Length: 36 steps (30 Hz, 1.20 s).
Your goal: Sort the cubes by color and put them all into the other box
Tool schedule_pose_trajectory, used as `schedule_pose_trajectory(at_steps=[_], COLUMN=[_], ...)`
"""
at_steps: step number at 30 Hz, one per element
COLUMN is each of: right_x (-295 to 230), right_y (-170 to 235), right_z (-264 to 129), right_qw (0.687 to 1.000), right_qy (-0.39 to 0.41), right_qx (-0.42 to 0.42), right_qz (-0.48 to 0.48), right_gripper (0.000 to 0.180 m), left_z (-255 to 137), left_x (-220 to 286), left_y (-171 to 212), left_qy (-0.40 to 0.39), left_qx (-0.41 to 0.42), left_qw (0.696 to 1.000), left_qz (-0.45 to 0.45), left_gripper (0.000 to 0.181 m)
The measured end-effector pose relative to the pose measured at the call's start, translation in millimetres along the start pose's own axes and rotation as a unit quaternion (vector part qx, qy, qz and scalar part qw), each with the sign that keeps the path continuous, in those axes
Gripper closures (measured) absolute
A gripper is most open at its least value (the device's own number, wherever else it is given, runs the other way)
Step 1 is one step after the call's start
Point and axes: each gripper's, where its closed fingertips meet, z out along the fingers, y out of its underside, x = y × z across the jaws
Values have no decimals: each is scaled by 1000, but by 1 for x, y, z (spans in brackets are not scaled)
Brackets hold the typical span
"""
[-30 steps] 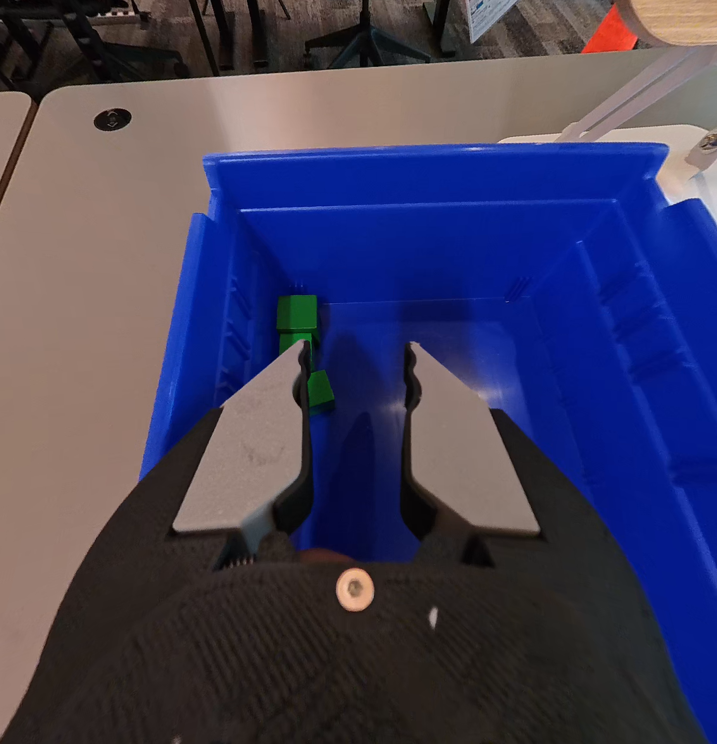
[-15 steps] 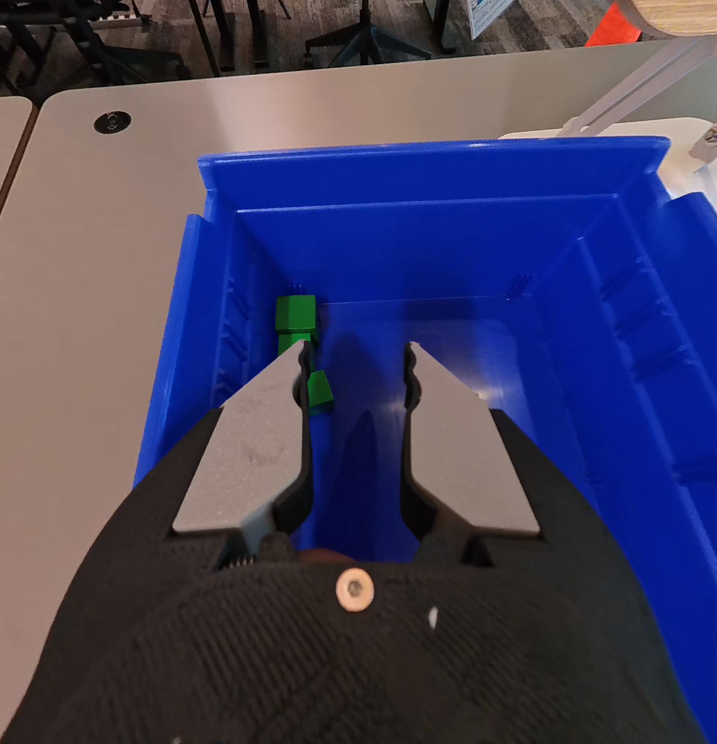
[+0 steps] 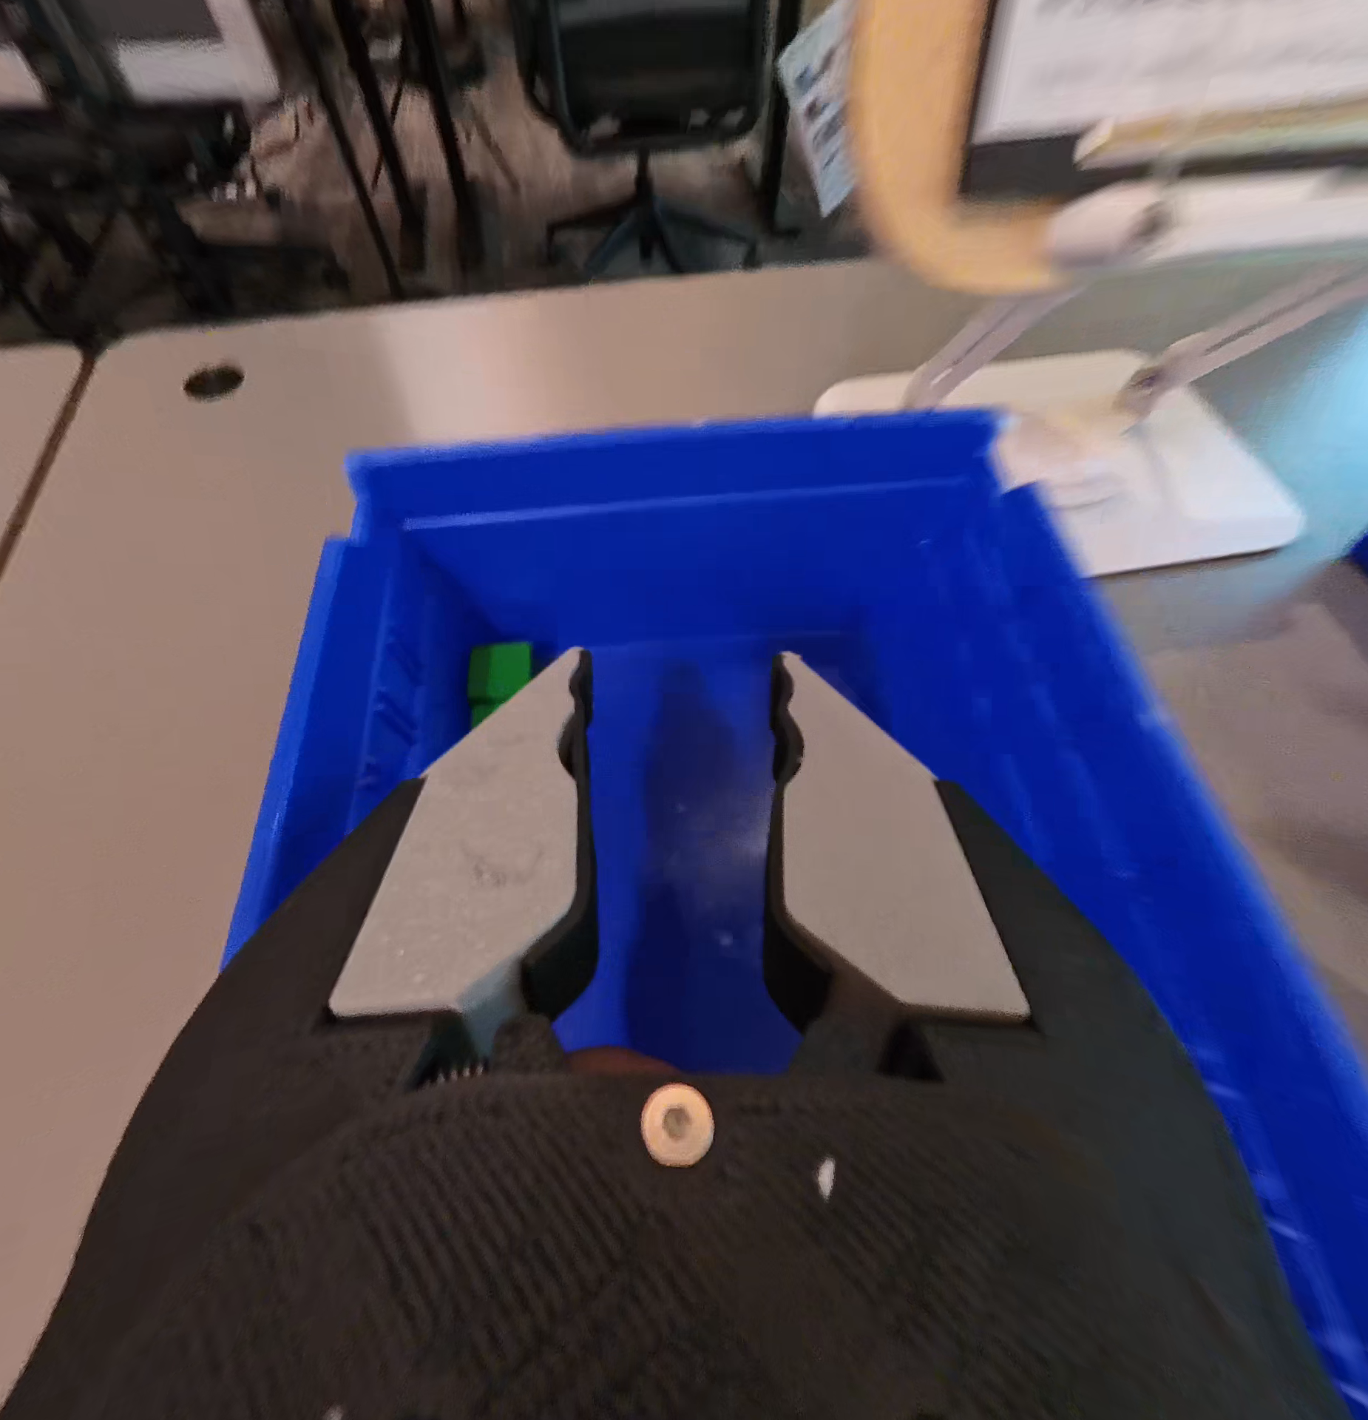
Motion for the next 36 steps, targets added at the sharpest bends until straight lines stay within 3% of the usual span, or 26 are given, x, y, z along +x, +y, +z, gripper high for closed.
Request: schedule_pose_trajectory(at_steps=[5,10,13,16,22,28,36], right_x=[17,27,35,46,73,72,73], right_y=[26,42,58,69,88,96,99], right_z=[15,23,30,33,35,38,39], right_qw=[997,994,991,988,976,969,967], right_qy=[8,16,31,48,78,73,80], right_qx=[-49,-74,-101,-119,-147,-167,-178], right_qz=[52,79,82,83,144,166,166], right_gripper=[116,104,95,93,93,92,90], left_z=[-54,-100,-97,-71,-40,4,26], left_x=[98,215,255,254,225,187,168], left_y=[-34,-19,2,14,30,62,83], left_qy=[85,202,205,131,88,20,-29], left_qx=[82,103,93,80,51,-26,-81], left_qw=[991,969,964,973,986,994,992], left_qz=[57,100,141,173,133,108,97], left_gripper=[125,117,115,132,116,115,108])
